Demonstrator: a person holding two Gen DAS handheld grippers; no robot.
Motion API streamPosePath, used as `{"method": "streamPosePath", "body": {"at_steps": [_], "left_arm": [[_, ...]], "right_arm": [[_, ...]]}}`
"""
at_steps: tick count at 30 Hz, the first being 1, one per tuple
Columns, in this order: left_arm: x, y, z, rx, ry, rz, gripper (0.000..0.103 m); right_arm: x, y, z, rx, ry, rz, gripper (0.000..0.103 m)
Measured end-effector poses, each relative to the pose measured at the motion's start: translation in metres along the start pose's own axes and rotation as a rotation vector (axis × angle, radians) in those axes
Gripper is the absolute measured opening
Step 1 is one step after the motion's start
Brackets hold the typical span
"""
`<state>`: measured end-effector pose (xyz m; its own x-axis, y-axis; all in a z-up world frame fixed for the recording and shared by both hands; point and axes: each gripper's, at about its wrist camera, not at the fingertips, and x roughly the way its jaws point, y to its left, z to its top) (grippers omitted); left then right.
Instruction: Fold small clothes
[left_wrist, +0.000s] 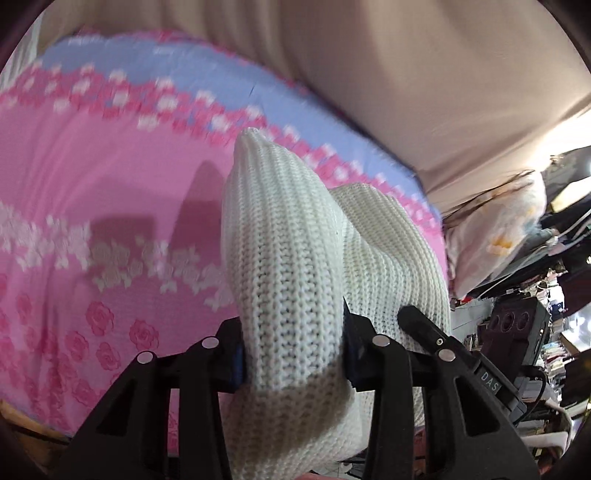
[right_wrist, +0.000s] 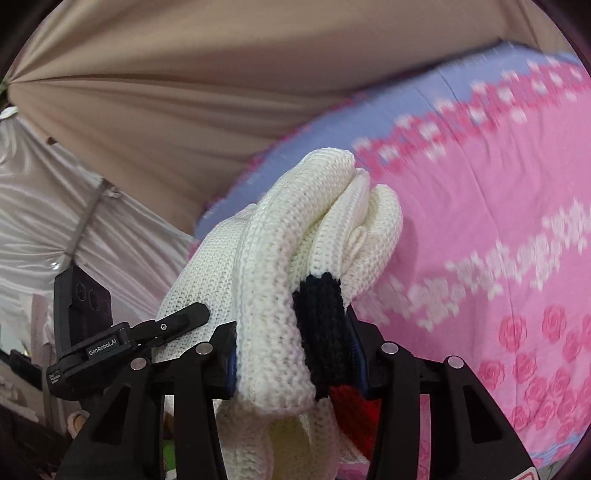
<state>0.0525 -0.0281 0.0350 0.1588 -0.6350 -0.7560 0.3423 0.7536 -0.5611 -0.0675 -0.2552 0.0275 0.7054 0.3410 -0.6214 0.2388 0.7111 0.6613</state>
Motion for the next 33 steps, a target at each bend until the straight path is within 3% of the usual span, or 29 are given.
{"method": "streamPosePath", "body": {"at_steps": [5,9,10,12,13,14,15,16,17,18,20,22,24,28,31,33], "left_arm": [[-0.078,-0.02,0.025,0.09,-0.144,-0.027,0.038],[-0.13,-0.022,0.041,0.153,-0.256,-0.01,0.04],[-0.138,-0.015,0.05,0.166,-0.283,0.01,0.041],[-0.135,0.001,0.061,0.165,-0.305,0.064,0.053],[-0.125,0.017,0.069,0.16,-0.315,0.12,0.06],[-0.115,0.033,0.072,0.16,-0.328,0.173,0.076],[-0.094,0.058,0.076,0.152,-0.356,0.27,0.08],[-0.076,0.08,0.077,0.146,-0.346,0.315,0.08],[-0.049,0.106,0.078,0.128,-0.302,0.368,0.078],[-0.025,0.134,0.076,0.081,-0.24,0.433,0.065],[-0.003,0.169,0.062,0.013,-0.13,0.465,0.051],[-0.004,0.186,0.044,-0.015,-0.124,0.447,0.052],[-0.007,0.185,0.032,0.017,-0.124,0.465,0.052],[-0.005,0.162,0.027,0.077,-0.123,0.439,0.057],[0.01,0.157,0.031,0.115,-0.091,0.452,0.058],[0.021,0.154,0.031,0.132,-0.065,0.471,0.058]], "right_arm": [[-0.026,0.064,0.028,-0.106,-0.109,0.099,0.044],[-0.023,0.111,0.045,-0.194,-0.164,0.157,0.045],[-0.014,0.119,0.047,-0.211,-0.169,0.156,0.046],[0.022,0.121,0.051,-0.227,-0.139,0.165,0.058],[0.04,0.114,0.05,-0.224,-0.129,0.168,0.061],[0.068,0.103,0.048,-0.219,-0.113,0.159,0.066],[0.091,0.092,0.044,-0.216,-0.098,0.123,0.066],[0.122,0.072,0.038,-0.195,-0.061,0.036,0.066],[0.147,0.056,0.031,-0.162,-0.009,-0.057,0.061],[0.165,0.038,0.019,-0.103,0.053,-0.126,0.038],[0.163,0.027,-0.003,-0.034,0.088,-0.094,0.014],[0.145,0.046,-0.023,-0.091,0.061,-0.103,0.013],[0.139,0.072,-0.035,-0.162,0.064,-0.106,0.011],[0.161,0.11,-0.03,-0.255,0.085,-0.124,0.011],[0.203,0.103,-0.028,-0.342,0.136,-0.285,0.01],[0.23,0.06,-0.03,-0.291,0.202,-0.41,0.0]]}}
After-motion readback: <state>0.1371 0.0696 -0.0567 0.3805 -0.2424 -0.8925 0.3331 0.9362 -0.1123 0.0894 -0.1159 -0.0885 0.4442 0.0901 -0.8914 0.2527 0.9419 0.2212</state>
